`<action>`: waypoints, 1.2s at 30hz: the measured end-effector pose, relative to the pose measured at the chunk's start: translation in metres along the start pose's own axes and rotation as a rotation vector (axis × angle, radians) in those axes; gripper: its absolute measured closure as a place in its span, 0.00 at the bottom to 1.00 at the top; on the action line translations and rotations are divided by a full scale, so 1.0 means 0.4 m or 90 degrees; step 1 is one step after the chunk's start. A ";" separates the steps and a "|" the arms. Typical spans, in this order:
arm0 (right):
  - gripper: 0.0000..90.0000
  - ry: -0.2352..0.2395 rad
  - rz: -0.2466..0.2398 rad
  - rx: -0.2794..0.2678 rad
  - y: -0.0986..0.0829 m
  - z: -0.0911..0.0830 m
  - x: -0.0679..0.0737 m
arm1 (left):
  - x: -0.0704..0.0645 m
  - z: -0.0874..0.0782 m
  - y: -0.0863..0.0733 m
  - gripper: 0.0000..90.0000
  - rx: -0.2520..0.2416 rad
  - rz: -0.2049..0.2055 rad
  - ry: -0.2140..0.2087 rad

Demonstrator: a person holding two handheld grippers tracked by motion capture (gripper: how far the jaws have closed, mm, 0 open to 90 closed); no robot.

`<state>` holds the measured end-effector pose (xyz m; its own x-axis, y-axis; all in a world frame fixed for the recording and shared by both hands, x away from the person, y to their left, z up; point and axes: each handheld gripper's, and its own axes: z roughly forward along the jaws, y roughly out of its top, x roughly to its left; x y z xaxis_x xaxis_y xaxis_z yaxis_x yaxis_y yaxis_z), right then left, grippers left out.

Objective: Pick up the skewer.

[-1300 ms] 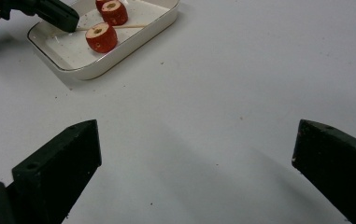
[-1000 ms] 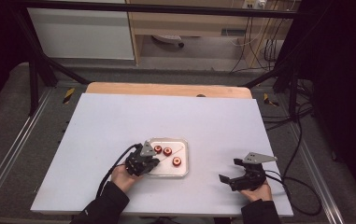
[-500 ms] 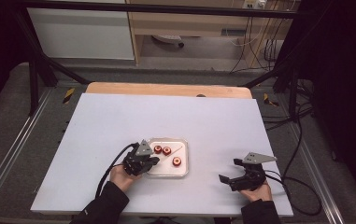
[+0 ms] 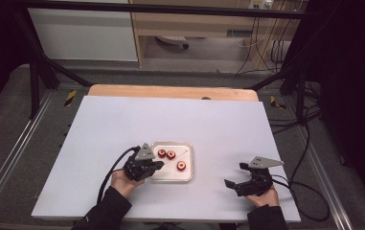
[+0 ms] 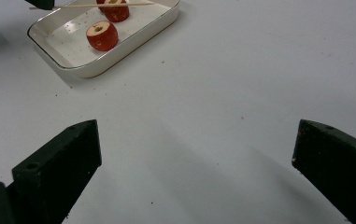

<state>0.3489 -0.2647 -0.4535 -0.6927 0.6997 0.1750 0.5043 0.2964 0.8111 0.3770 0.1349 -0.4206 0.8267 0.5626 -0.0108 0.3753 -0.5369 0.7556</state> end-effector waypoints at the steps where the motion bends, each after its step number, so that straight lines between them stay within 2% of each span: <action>1: 0.02 0.002 -0.005 0.000 0.003 0.001 0.004 | -0.001 -0.002 0.001 0.98 0.001 0.001 -0.002; 19: 0.03 -0.006 -0.089 0.014 0.055 0.019 0.060 | -0.032 -0.040 0.037 0.98 -0.014 0.023 -0.027; 24: 0.03 -0.010 -0.127 0.030 0.083 0.041 0.089 | -0.038 -0.048 0.044 0.98 -0.015 0.030 -0.034; 34: 0.04 -0.022 -0.206 0.059 0.127 0.072 0.138 | -0.055 -0.047 0.069 0.98 0.012 0.062 -0.040; 36: 0.05 -0.023 -0.213 0.062 0.131 0.074 0.142 | -0.060 -0.044 0.075 0.98 0.016 0.068 -0.043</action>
<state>0.3513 -0.1901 -0.4176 -0.8100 0.5754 -0.1133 0.2999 0.5724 0.7632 0.3611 0.1165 -0.3862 0.8885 0.4582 0.0251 0.2929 -0.6083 0.7377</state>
